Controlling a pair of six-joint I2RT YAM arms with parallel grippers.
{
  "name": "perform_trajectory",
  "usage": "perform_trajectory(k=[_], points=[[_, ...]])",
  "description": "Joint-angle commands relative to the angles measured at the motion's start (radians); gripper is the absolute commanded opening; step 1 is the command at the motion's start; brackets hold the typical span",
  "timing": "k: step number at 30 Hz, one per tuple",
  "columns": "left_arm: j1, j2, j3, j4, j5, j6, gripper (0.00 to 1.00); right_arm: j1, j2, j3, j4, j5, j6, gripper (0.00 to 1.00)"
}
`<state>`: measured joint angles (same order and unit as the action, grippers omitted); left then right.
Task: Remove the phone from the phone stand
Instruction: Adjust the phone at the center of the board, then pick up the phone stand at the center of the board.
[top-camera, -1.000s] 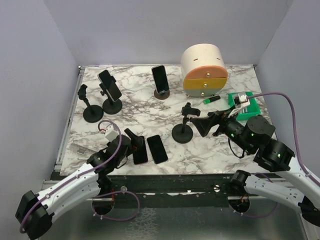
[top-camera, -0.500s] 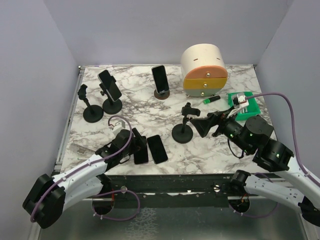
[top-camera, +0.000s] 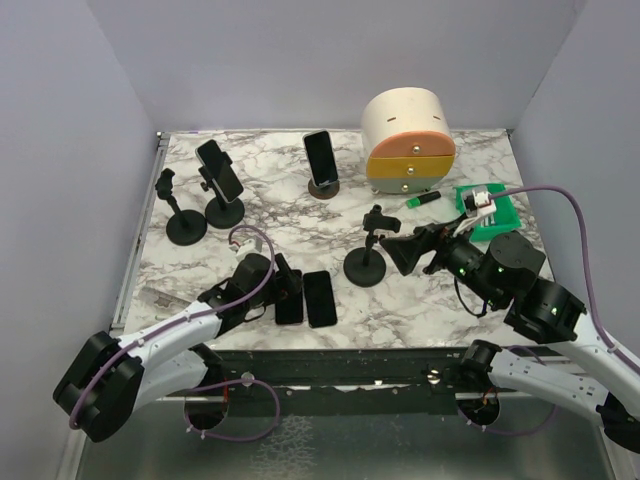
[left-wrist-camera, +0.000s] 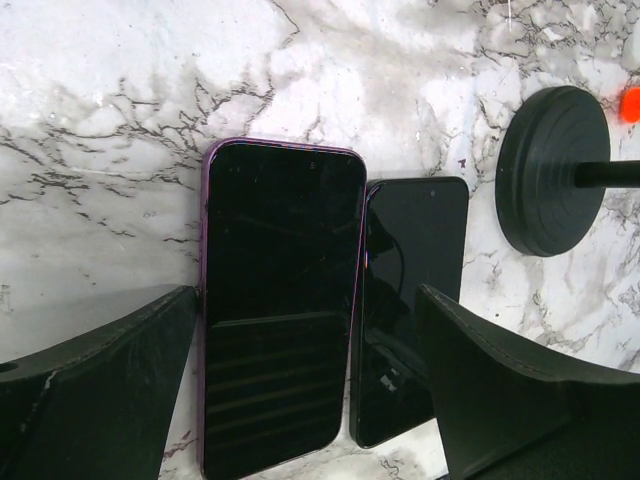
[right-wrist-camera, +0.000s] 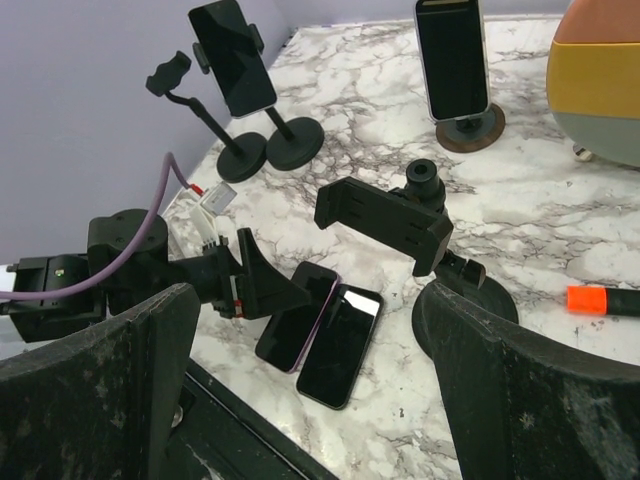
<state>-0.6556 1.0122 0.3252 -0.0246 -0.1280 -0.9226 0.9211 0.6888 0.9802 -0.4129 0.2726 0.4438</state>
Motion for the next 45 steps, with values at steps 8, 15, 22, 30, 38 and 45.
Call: perform_trajectory(k=[8,15,22,30,38,45], points=[[0.001,-0.005,0.063,-0.001,0.034,0.060,0.88,-0.001,0.000,-0.008,-0.018,0.026,-0.009,0.98],[0.001,-0.204,0.243,-0.136,-0.041,0.196,0.92,-0.001,0.033,0.046,-0.128,0.257,0.008,0.95],[0.002,-0.266,0.464,-0.166,-0.098,0.410,0.92,-0.001,0.122,0.078,-0.204,0.369,0.081,0.81],[0.002,-0.318,0.554,-0.082,-0.182,0.627,0.92,-0.001,0.210,0.119,-0.205,0.366,0.093,0.66],[0.001,-0.418,0.462,-0.001,-0.299,0.786,0.91,-0.001,0.268,0.150,-0.207,0.374,0.088,0.56],[0.001,-0.515,0.354,0.065,-0.396,0.823,0.91,-0.001,0.312,0.165,-0.218,0.354,0.094,0.43]])
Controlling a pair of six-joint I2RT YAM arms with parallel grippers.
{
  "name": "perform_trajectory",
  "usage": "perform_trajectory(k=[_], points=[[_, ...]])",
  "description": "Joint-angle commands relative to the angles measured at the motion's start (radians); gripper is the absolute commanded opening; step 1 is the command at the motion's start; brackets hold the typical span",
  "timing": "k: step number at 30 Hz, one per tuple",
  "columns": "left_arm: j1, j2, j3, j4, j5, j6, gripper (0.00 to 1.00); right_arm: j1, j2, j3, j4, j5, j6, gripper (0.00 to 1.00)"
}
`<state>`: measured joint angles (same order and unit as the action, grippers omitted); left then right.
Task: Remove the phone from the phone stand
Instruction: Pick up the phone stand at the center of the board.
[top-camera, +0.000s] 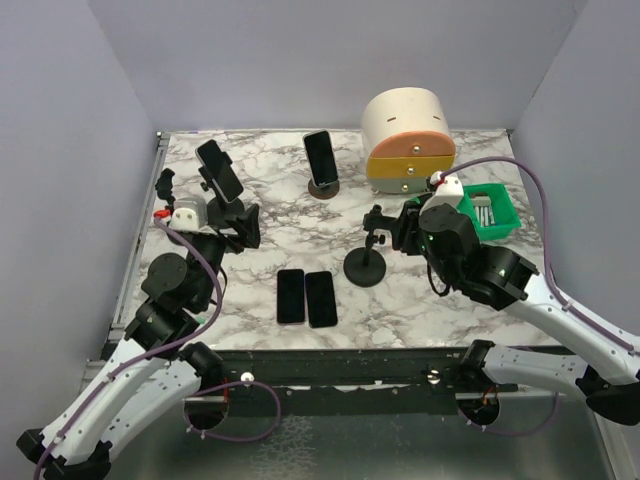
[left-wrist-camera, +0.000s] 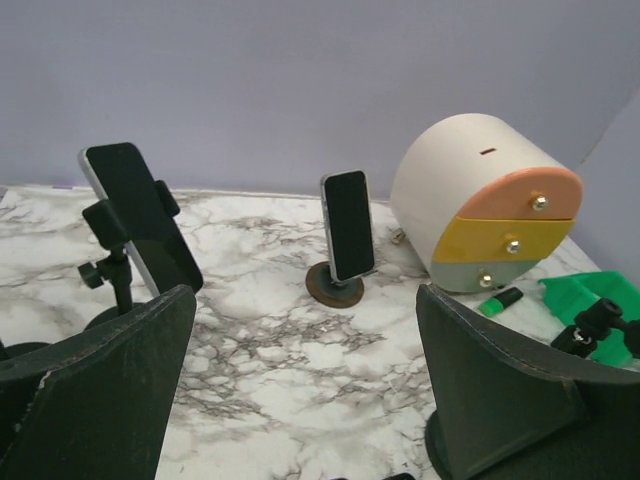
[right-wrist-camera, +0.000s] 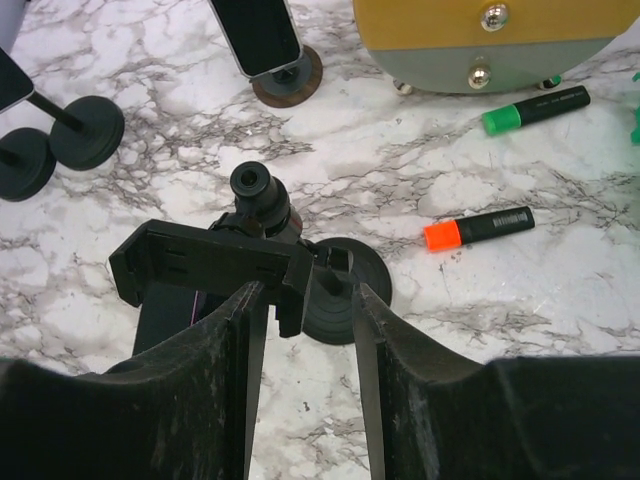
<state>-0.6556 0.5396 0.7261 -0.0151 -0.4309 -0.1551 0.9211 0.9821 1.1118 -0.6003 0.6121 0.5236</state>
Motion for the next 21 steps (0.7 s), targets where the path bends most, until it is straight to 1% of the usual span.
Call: perform_trajectory(k=[1,6,12,16,18,20,21], points=[[0.001,-0.055,-0.056,0.061,-0.102,0.060,0.91,-0.002,0.024,0.035,-0.036,0.014,0.019,0.42],[0.001,-0.092,-0.088,0.075,-0.130,0.062,0.91,-0.001,0.026,0.030,-0.043,0.014,0.029,0.37],[0.002,-0.107,-0.102,0.077,-0.136,0.060,0.91,-0.001,0.032,0.022,-0.028,0.003,0.022,0.27],[0.001,-0.119,-0.108,0.075,-0.144,0.058,0.91,-0.001,0.032,0.026,-0.007,-0.003,0.001,0.22],[0.001,-0.122,-0.111,0.072,-0.148,0.055,0.91,-0.001,0.033,0.029,-0.005,-0.003,-0.009,0.15],[0.001,-0.128,-0.112,0.071,-0.152,0.053,0.91,-0.001,0.034,0.035,-0.004,-0.004,-0.020,0.03],[0.001,-0.129,-0.113,0.069,-0.156,0.053,0.91,-0.001,0.032,0.039,-0.006,-0.004,-0.022,0.01]])
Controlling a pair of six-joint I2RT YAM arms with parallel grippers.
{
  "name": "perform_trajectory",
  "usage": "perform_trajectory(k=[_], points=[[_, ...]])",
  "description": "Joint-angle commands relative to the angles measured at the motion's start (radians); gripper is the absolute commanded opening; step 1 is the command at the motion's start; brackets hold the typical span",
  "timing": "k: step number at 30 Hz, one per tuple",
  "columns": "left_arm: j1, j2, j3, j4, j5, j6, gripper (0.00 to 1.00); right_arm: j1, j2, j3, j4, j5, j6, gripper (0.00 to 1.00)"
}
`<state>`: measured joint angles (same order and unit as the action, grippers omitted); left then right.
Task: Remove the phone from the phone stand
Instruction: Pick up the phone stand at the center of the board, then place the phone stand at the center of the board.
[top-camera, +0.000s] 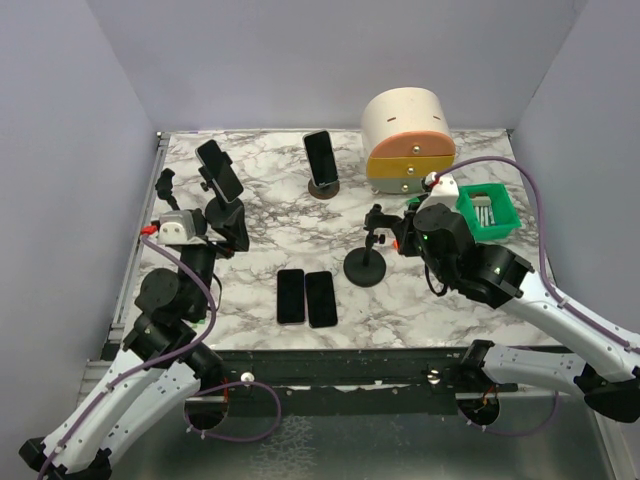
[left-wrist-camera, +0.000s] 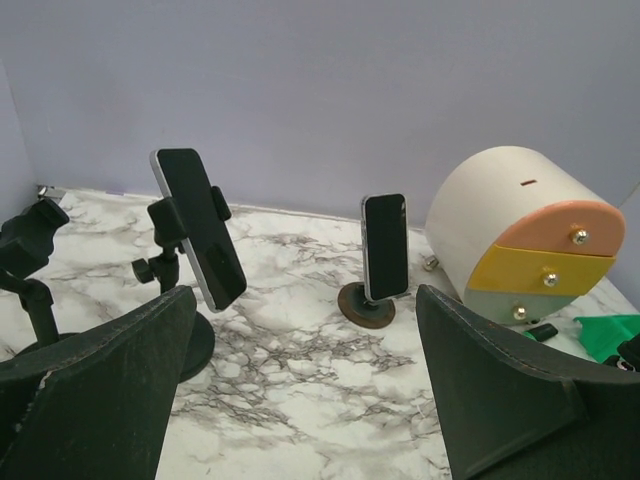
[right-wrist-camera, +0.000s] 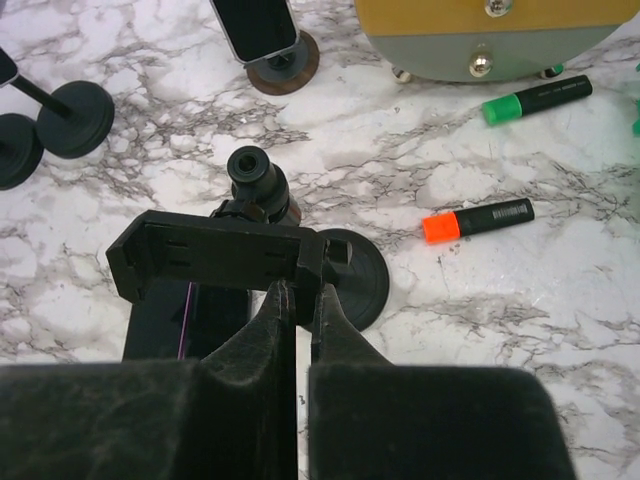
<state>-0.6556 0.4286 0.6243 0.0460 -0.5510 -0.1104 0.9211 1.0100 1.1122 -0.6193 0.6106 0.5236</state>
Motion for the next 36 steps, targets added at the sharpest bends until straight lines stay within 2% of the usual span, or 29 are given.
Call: perform_trajectory(k=[1,9,17,32,36], points=[[0.001,-0.021,-0.010,0.007,-0.042,0.007,0.91,-0.001,-0.001,0.043,0.015,-0.006,-0.028,0.00],[0.001,-0.048,0.011,0.018,-0.097,0.024,0.91,-0.001,0.001,0.174,0.033,-0.118,-0.161,0.00],[0.001,-0.087,0.046,0.009,-0.141,0.034,0.91,-0.001,0.098,0.334,0.060,-0.255,-0.232,0.00],[0.001,-0.112,0.220,-0.019,-0.161,0.087,0.90,0.001,0.401,0.516,0.313,-0.731,-0.183,0.00],[0.002,-0.109,0.250,-0.025,-0.161,0.101,0.90,0.017,0.496,0.584,0.355,-0.773,-0.182,0.00]])
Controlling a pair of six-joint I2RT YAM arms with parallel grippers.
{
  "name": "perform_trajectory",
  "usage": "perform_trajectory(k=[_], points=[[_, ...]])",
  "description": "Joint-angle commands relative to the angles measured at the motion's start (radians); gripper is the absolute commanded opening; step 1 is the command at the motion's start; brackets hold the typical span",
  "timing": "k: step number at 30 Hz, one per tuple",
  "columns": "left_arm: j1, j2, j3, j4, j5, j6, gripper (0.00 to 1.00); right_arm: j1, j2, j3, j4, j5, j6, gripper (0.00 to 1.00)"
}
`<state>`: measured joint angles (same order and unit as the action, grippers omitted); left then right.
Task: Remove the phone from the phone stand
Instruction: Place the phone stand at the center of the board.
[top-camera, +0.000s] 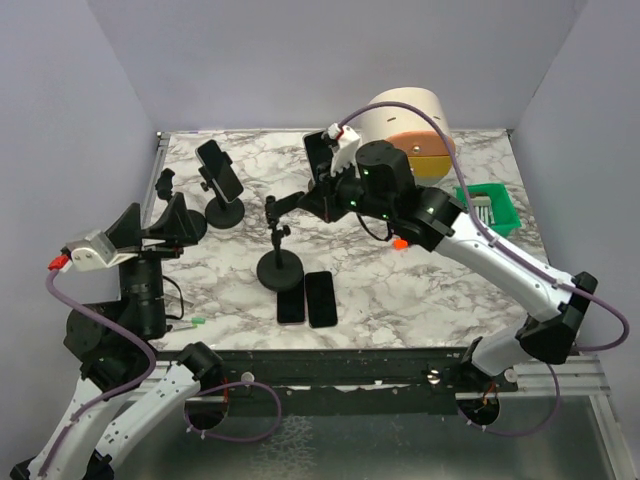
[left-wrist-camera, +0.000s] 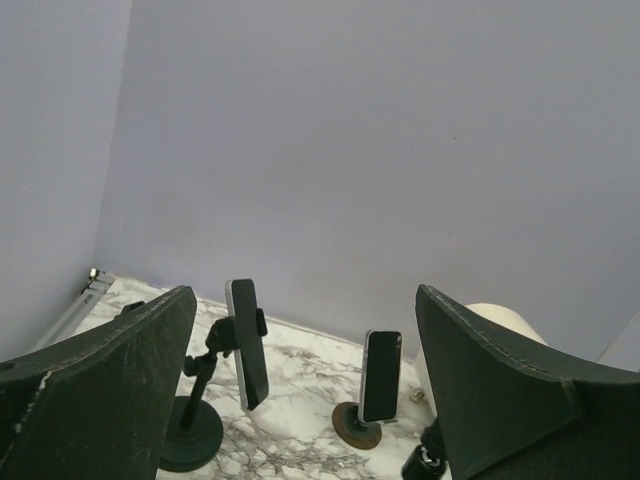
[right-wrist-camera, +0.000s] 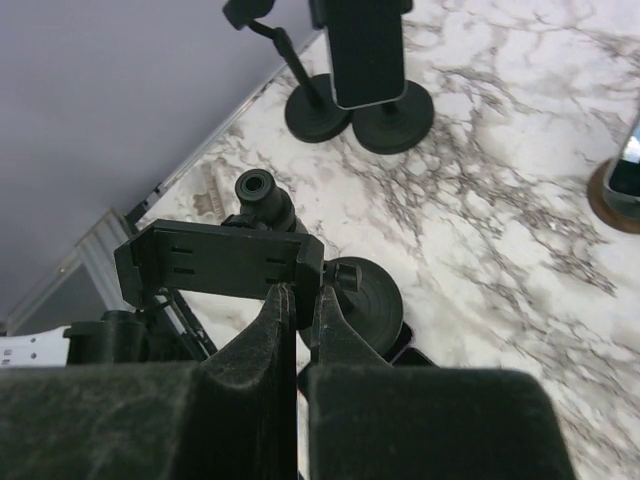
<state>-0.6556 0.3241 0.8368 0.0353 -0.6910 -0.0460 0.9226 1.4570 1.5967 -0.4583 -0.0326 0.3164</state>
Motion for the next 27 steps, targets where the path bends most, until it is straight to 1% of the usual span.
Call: perform_trajectory(k=[1,6,10,13,18,27], points=[[0.001,-0.006,0.042,-0.016,-0.022,0.039,0.90,0.022,0.073,0.118,0.203,-0.135,0.020,0.00],[0.001,-0.026,0.048,-0.025,-0.037,0.041,0.90,0.052,0.190,0.211,0.229,-0.140,0.000,0.00],[0.001,-0.054,0.030,-0.023,-0.049,0.071,0.90,0.078,0.255,0.241,0.281,-0.102,-0.017,0.00],[0.001,-0.069,0.021,-0.026,-0.057,0.078,0.90,0.109,0.305,0.292,0.317,-0.081,-0.039,0.00],[0.002,-0.088,0.035,-0.045,-0.064,0.084,0.90,0.124,0.417,0.408,0.298,-0.076,-0.042,0.00],[0.001,-0.119,0.060,-0.094,-0.057,0.073,0.90,0.135,0.585,0.549,0.311,-0.052,-0.069,0.00]])
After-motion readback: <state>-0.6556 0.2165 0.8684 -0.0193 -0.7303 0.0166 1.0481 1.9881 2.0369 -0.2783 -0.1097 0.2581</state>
